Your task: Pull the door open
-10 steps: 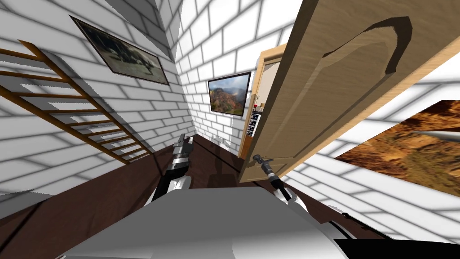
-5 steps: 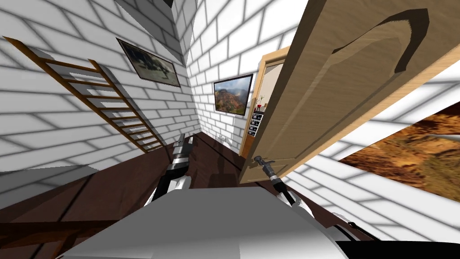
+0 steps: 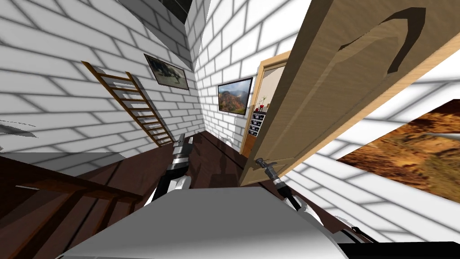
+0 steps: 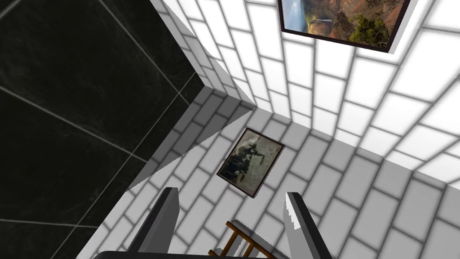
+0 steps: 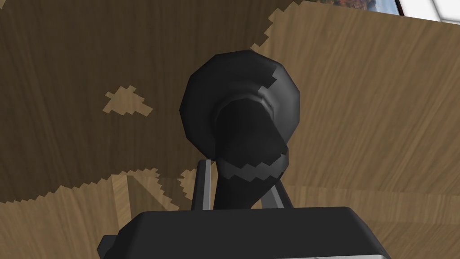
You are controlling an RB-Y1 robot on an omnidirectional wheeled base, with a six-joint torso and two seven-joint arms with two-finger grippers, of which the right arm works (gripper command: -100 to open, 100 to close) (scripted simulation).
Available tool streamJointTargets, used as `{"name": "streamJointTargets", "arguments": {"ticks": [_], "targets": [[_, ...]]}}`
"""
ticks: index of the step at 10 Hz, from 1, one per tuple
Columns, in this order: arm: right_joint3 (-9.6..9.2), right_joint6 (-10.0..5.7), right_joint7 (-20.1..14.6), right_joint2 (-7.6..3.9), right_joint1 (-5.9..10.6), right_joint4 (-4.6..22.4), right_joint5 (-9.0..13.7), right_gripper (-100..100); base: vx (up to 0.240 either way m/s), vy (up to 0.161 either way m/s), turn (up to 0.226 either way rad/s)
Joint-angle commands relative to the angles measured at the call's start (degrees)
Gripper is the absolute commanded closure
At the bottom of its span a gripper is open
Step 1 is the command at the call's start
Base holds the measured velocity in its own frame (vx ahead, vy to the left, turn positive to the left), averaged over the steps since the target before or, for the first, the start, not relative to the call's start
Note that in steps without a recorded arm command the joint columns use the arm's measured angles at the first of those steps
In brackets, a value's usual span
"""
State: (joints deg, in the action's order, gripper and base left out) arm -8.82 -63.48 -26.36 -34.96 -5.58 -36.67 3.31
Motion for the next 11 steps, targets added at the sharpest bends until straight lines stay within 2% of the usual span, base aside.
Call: {"name": "streamJointTargets", "arguments": {"ticks": [1, 2, 3, 11], "targets": [[0.0, 0.0, 0.0, 0.0, 0.0, 0.0, 0.0, 100, -0.074, -0.041, 0.026], [-0.23, -1.29, -0.2, -0.2, -0.47, 0.7, 0.0, 100, -0.125, -0.056, 0.168], [-0.26, -1.59, -0.3, -0.28, -0.57, 0.9, 0.1, 100, -0.194, -0.106, 0.188], [-0.72, -7.34, -1.1, -1.83, -2.36, 4.0, 0.5, 100, -0.201, -0.093, 0.181]]}}
